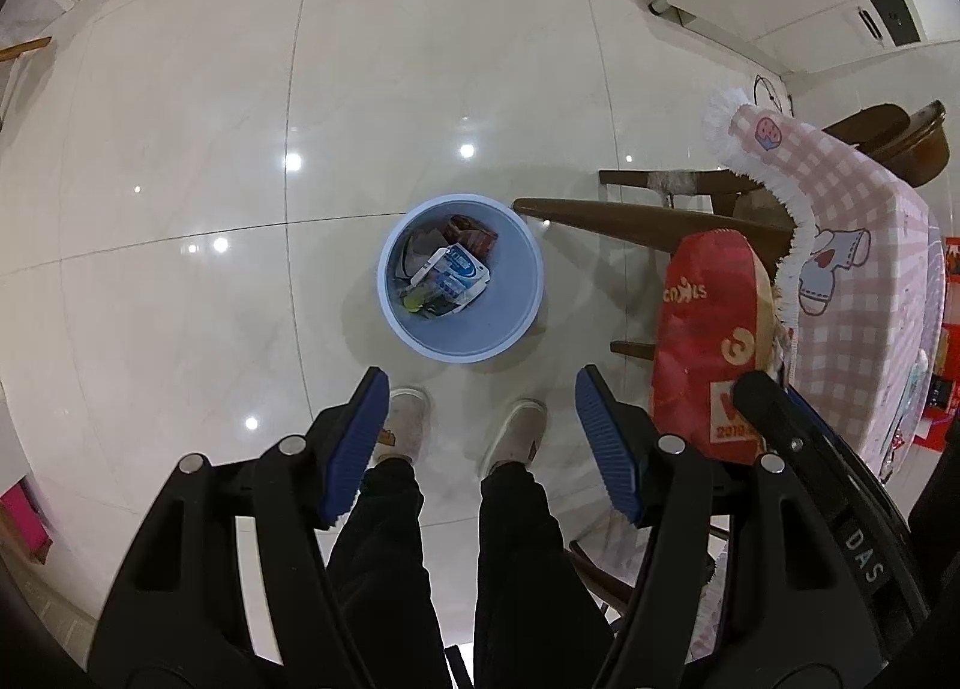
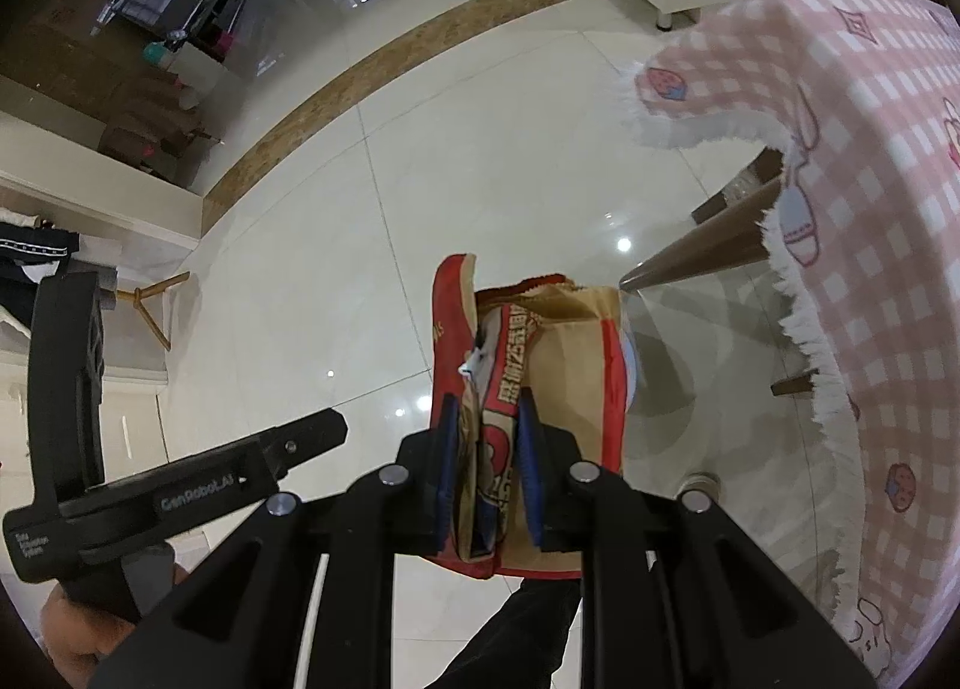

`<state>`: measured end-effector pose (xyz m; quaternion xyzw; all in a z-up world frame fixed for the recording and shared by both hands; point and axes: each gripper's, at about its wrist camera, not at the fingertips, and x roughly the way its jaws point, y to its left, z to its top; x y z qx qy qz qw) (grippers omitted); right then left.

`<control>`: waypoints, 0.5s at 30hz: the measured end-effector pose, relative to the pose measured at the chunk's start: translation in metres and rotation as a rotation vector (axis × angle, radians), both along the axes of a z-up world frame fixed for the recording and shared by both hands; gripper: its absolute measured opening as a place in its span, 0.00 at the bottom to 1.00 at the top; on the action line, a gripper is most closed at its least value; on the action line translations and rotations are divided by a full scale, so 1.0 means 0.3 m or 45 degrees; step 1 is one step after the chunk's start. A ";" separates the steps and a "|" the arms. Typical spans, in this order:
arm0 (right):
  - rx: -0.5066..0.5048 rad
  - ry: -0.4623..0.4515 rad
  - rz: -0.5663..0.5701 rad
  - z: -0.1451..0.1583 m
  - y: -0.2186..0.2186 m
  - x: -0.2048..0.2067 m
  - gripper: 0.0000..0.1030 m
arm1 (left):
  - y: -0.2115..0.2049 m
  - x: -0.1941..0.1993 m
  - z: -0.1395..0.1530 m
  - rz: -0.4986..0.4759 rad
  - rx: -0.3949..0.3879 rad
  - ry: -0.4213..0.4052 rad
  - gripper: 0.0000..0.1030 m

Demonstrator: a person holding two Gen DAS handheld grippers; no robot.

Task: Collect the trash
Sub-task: 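Open the right tool over the blue bucket to drop the brown paper bag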

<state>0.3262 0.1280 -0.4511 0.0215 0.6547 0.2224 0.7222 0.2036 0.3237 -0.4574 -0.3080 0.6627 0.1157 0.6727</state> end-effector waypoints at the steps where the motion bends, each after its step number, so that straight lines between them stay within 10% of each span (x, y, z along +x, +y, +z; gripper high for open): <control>1: 0.003 -0.001 0.005 0.000 0.007 -0.001 0.18 | 0.000 0.000 0.000 0.004 0.003 -0.002 0.62; 15: 0.041 0.039 0.036 0.001 0.043 0.001 0.31 | 0.008 -0.047 0.042 0.063 0.029 -0.009 0.62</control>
